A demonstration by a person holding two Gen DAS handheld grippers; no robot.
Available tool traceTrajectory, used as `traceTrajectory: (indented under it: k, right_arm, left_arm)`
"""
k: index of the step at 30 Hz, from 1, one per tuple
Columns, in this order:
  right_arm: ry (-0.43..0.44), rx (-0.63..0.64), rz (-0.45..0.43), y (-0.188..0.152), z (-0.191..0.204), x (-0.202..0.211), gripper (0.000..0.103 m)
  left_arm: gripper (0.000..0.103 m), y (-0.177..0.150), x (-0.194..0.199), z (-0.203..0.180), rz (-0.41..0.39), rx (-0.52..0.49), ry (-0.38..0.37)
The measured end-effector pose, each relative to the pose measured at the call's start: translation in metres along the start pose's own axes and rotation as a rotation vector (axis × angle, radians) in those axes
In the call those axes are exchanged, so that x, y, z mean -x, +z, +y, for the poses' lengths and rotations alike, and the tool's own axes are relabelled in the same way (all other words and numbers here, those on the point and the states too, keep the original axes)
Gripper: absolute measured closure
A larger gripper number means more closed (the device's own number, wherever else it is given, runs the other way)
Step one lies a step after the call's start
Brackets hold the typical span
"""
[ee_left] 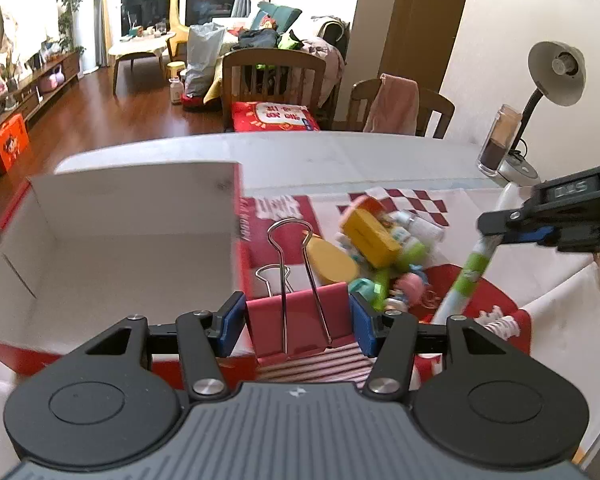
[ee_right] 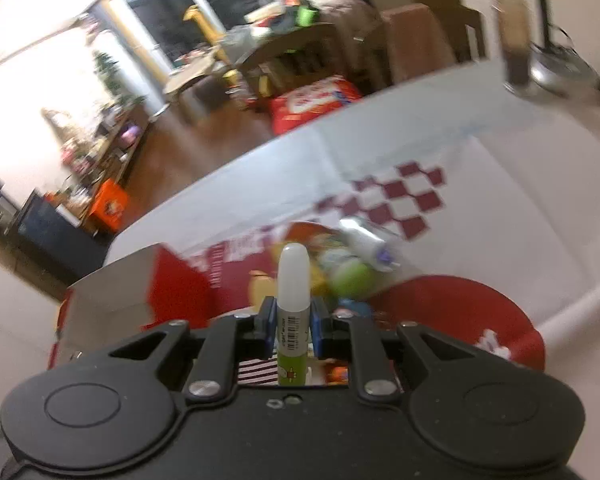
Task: Organize rigid objects
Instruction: 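Carry the clip and marker into the shoebox and open both grippers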
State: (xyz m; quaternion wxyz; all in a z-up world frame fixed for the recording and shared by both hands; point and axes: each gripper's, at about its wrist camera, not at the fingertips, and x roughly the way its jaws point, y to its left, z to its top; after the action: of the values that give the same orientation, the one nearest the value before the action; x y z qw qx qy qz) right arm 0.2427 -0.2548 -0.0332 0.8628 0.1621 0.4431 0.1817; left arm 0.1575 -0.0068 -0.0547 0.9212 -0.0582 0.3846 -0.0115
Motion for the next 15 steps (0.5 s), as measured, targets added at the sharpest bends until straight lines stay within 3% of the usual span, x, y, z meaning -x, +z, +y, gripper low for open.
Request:
traceTrajectory:
  k: [7, 15]
  right_arm:
    - [0.079, 0.112, -0.011, 0.012, 0.076, 0.0, 0.087]
    - [0.099, 0.227, 0.036, 0.011, 0.154, -0.043, 0.087]
  left_arm:
    - [0.048, 0.015, 0.013, 0.058, 0.004, -0.005, 0.016]
    - [0.048, 0.03, 0.011, 0.128, 0.023, -0.019, 0.072]
